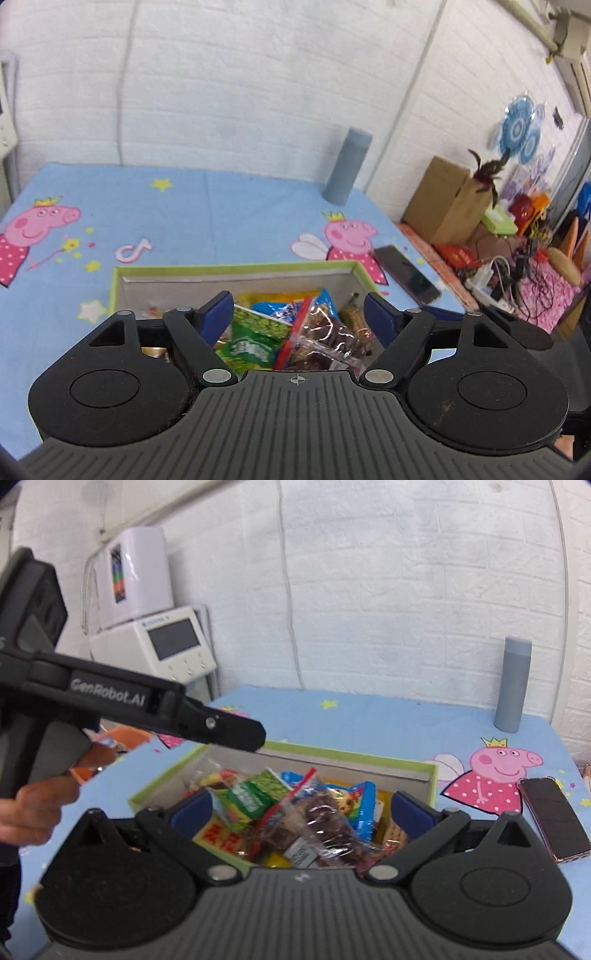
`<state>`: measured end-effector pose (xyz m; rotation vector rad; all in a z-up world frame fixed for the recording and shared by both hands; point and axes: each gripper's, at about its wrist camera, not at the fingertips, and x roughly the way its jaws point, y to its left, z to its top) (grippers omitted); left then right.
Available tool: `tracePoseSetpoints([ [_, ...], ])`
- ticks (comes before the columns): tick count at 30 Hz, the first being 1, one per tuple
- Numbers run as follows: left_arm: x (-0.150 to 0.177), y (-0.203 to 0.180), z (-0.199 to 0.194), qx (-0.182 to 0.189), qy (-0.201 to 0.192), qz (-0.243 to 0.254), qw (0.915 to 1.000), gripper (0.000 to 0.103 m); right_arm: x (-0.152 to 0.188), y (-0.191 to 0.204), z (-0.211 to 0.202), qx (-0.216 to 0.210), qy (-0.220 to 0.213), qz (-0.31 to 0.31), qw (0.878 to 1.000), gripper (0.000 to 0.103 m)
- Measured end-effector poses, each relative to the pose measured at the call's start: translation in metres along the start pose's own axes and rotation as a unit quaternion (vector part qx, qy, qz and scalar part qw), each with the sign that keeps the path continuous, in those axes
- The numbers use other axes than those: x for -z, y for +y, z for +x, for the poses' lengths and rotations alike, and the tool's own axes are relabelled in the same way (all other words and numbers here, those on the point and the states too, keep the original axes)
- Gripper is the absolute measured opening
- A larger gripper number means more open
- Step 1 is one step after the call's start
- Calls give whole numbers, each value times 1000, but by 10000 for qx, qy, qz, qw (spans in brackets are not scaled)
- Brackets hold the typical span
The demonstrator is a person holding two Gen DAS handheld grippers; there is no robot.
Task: Organize snacks
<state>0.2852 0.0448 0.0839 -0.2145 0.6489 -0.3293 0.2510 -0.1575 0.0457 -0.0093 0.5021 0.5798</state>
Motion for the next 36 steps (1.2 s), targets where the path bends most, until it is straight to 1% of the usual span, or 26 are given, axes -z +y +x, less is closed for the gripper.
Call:
tracePoseSetpoints([
  [4,13,13,-34,-237,-200,19,9995,76,14,24,-22,-304,-44,-63,9995,102],
  [6,27,20,-49,-375,-210,49,9991,78,24,40,-25,-544,65,-94,9985,102],
  [7,35,24,-56,-442,-187,58,9988,80,29,49,-23,-649,151,-110,9977,102],
  [10,62,40,-65,-657,11,97,9978,82,44,73,-11,-854,473,-208,9950,102],
  [13,90,67,-58,-946,415,12,9947,81,58,94,15,-1085,920,-113,9898,102],
  [14,97,78,-53,-1011,590,-93,9931,80,60,99,25,-1179,1060,-52,9873,102],
  [15,104,89,-48,-1004,733,-204,9920,76,62,104,34,-1266,1186,1,9848,102],
  [16,109,100,-43,-953,859,-325,9912,75,63,109,43,-1331,1283,35,9828,102],
  [18,116,118,-35,-786,1064,-587,9895,73,63,119,63,-1450,1502,78,9779,102],
  [19,118,126,-30,-705,1147,-721,9883,69,62,123,73,-1486,1625,101,9754,102],
  [21,123,139,-23,-508,1304,-932,9858,64,62,130,92,-1418,1836,165,9726,102],
  [22,124,141,-23,-417,1243,-954,9868,60,63,133,99,-1385,1909,192,9716,102],
  [23,125,141,-23,-337,1237,-896,9877,54,65,135,104,-1370,1946,207,9711,102],
  [24,125,140,-23,-195,1221,-871,9885,37,65,138,107,-1381,1953,214,9707,102],
  [25,125,139,-24,-17,1235,-910,9882,28,66,142,107,-1382,1937,220,9710,102],
  [26,124,137,-25,-52,1211,-880,9887,28,65,144,107,-1321,1895,213,9727,102],
  [27,121,132,-26,-129,1195,-817,9894,27,64,146,105,-1326,1825,214,9740,102],
  [29,120,127,-28,-154,1164,-817,9897,26,62,144,100,-1372,1753,332,9743,102],
  [31,118,119,-30,-143,1172,-851,9894,25,62,142,92,-1347,1691,421,9754,102],
  [36,115,84,-33,-34,1127,-664,9914,25,64,127,60,-1176,1447,545,9809,102],
])
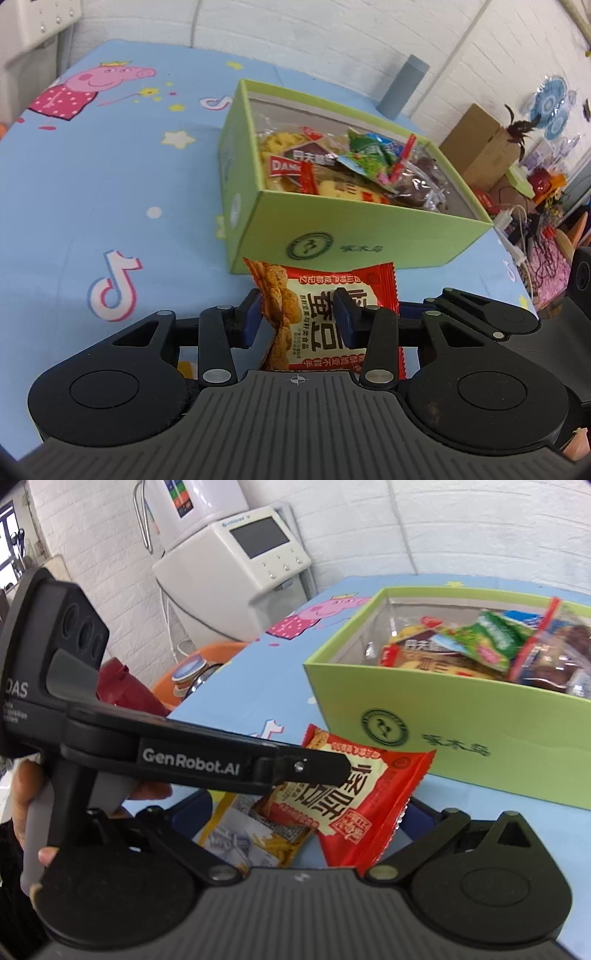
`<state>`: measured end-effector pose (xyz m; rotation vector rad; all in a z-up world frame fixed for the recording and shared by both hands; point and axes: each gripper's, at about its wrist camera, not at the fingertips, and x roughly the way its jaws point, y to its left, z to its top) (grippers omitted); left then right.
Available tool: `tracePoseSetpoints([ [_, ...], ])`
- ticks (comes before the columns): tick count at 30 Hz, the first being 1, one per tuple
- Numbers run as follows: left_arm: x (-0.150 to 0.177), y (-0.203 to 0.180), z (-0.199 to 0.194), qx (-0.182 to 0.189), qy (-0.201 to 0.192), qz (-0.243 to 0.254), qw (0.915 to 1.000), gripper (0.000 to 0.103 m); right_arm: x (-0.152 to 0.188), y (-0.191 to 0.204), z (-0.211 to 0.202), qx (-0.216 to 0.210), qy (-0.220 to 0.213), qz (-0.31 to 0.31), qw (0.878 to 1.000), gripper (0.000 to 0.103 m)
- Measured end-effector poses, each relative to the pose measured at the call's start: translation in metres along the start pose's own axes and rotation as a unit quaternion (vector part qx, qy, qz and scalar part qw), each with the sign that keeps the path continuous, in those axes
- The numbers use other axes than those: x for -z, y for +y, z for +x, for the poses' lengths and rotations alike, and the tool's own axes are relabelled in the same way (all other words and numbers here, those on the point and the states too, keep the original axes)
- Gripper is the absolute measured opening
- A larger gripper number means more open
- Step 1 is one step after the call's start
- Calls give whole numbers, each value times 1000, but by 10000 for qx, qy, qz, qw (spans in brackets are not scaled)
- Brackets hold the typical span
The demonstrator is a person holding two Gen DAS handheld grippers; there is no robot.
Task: Organize snacks
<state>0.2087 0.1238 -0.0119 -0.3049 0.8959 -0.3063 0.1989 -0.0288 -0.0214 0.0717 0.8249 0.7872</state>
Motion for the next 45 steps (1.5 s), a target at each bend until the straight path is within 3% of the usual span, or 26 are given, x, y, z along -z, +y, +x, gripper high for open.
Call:
tracePoseSetpoints([
  [7,22,-67,19,322,269,183,9990,26,32,-30,-59,407,-244,280,9985,102],
  [12,45,-108,43,281,470,356,9979,32,58,-62,-83,701,-238,638,9952,102],
  [14,49,-114,44,201,442,416,9980,39,69,-72,-88,900,-244,704,9932,102],
  [16,49,-114,38,138,298,398,9987,69,78,-78,-97,1089,-358,726,9908,102],
  [18,48,-109,28,126,77,284,9995,84,88,-85,-106,1251,-515,855,9871,102],
  [20,47,-104,22,218,6,202,9996,84,95,-88,-110,1303,-668,913,9850,102],
  [24,44,-102,27,218,93,203,9995,81,101,-84,-109,1332,-812,798,9845,102],
  [29,47,-107,46,228,394,336,9984,73,101,-82,-106,1054,-806,765,9882,102],
  [37,51,-111,57,306,435,509,9973,71,99,-84,-95,926,-747,655,9907,102],
  [38,52,-111,58,306,424,537,9972,68,99,-85,-94,878,-763,604,9914,102],
  [39,53,-111,57,312,398,577,9971,52,99,-85,-93,822,-781,553,9920,102],
  [40,53,-110,57,461,430,559,9964,29,98,-85,-92,802,-777,511,9924,102],
  [41,53,-108,57,803,578,412,9942,20,97,-83,-91,822,-742,477,9927,100],
  [45,48,-111,47,669,535,450,9953,18,89,-68,-96,867,-770,265,9929,98],
])
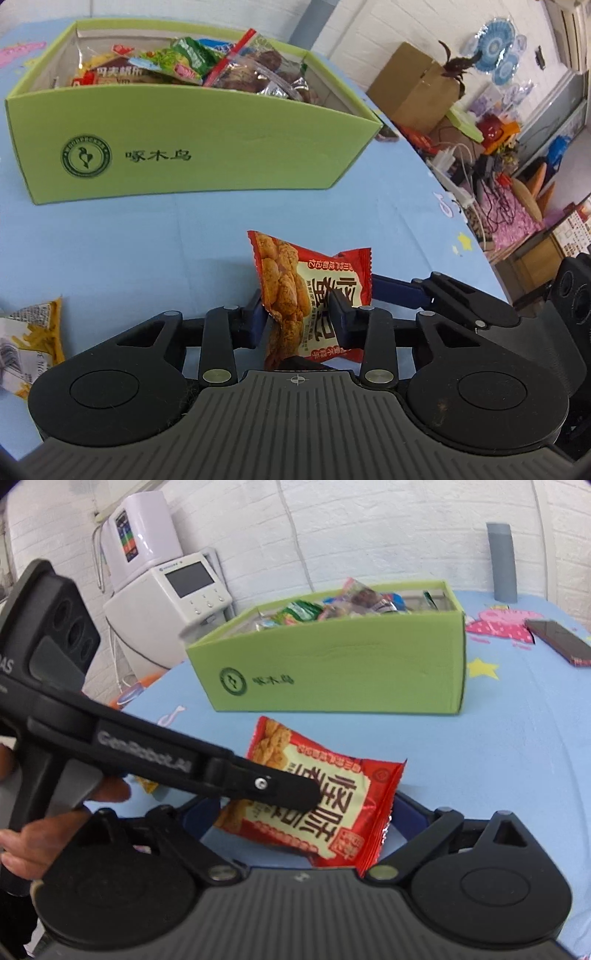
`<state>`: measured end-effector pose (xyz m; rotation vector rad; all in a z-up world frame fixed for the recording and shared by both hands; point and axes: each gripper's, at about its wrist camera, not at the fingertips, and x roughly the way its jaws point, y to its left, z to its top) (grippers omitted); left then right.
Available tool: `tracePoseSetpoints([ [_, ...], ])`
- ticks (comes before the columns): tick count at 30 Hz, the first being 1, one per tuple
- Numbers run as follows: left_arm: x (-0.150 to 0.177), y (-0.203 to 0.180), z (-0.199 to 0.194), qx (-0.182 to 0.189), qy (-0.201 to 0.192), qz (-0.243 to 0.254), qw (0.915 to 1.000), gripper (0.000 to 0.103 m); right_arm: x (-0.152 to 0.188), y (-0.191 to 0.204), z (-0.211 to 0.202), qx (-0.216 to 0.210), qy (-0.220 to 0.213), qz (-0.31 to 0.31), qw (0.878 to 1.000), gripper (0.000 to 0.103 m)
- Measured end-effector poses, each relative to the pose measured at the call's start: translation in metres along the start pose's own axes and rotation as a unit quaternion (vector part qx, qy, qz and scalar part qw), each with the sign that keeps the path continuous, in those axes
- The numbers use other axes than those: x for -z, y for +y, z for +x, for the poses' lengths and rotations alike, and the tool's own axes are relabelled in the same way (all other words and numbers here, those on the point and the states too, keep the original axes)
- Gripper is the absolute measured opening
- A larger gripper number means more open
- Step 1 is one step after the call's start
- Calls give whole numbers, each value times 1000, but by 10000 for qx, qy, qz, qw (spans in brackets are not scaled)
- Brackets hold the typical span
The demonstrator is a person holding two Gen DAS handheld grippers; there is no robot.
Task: Organize snacks
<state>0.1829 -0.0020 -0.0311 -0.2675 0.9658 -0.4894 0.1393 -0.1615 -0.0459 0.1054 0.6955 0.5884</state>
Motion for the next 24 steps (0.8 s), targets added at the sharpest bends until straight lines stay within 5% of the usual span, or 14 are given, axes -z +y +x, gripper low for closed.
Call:
tracePoseSetpoints([
  [7,-8,24,-9,-62,-66,-355,9993,19,-18,8,15,-60,-4,-113,9999,98],
  [11,-7,37,-7,-156,-154,-384,9990,29,-10,-7,28,-63,177,348,9992,100],
  [15,-6,33,-5,-323,-195,-232,9990,67,-11,-1,31,194,373,28,9991,102],
  [24,-6,32,-1,-309,-213,-166,9992,71,4,15,35,513,343,-808,9948,102],
])
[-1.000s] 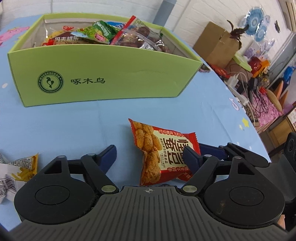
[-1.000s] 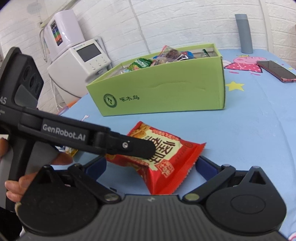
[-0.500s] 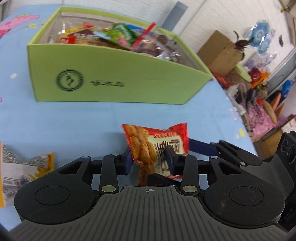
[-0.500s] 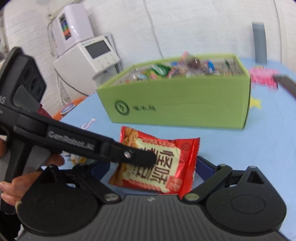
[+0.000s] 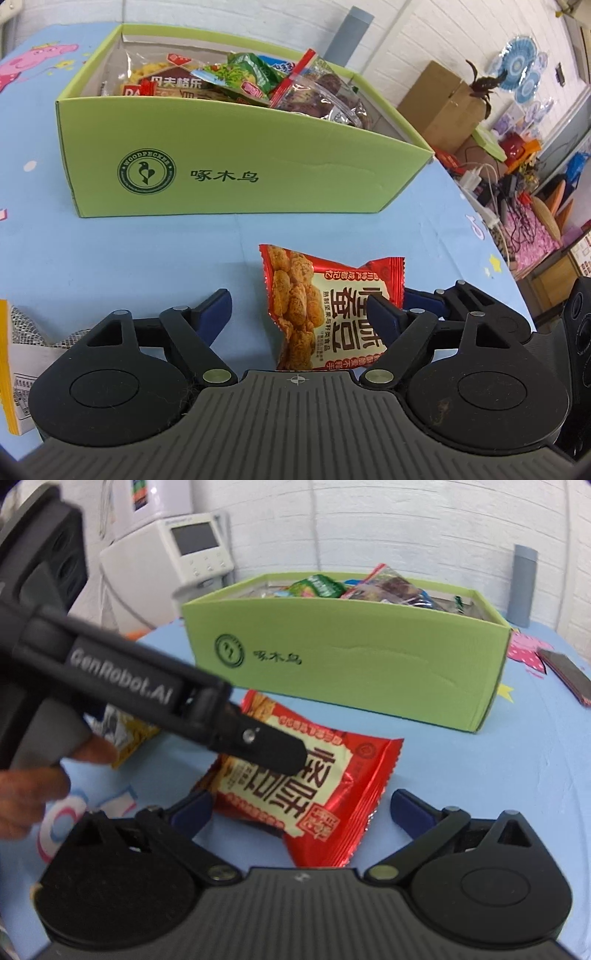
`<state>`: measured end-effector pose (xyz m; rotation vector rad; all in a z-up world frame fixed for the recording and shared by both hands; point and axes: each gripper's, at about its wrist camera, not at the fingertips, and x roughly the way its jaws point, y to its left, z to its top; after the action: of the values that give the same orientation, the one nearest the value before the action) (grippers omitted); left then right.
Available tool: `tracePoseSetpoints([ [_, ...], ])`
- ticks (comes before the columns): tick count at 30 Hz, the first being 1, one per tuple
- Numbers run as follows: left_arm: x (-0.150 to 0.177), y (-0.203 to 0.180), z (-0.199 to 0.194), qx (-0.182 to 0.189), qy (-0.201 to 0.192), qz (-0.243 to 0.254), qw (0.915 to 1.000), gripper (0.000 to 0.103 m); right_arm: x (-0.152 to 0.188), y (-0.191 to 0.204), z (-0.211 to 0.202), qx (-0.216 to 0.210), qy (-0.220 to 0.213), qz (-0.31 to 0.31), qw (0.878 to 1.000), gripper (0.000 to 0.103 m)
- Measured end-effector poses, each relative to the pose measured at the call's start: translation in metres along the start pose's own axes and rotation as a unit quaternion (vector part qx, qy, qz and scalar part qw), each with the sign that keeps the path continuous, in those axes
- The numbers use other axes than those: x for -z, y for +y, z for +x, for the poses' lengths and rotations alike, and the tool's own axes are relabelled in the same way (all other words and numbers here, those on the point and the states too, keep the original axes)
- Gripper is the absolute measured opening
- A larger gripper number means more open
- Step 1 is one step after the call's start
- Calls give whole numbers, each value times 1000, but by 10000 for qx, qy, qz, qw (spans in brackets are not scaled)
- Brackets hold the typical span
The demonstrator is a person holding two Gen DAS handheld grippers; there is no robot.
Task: Organize snacks
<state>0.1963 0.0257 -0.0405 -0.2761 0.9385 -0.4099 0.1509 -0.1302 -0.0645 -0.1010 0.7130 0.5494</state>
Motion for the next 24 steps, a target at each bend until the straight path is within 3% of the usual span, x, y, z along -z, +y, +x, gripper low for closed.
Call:
tracePoseSetpoints([
  [6,1,-8,3,-145,-6,127,9998,72,2,4,1,115,62,-424,9990,102],
  [12,1,-13,7,-153,-32,200,9997,79,4,6,-1,236,28,-268,9994,102],
  [17,3,-21,12,-355,-49,427,9984,80,10,-4,-9,-39,-119,-43,9999,102],
  [19,2,-22,12,-394,-32,399,9984,75,11,-14,-13,-218,-211,243,9992,102],
  [21,-1,-22,8,-339,-34,328,9989,65,9,-18,-18,-56,-73,341,9994,102],
  [24,-2,-19,3,-132,-58,287,9995,66,8,-11,-37,194,-264,26,9995,102],
])
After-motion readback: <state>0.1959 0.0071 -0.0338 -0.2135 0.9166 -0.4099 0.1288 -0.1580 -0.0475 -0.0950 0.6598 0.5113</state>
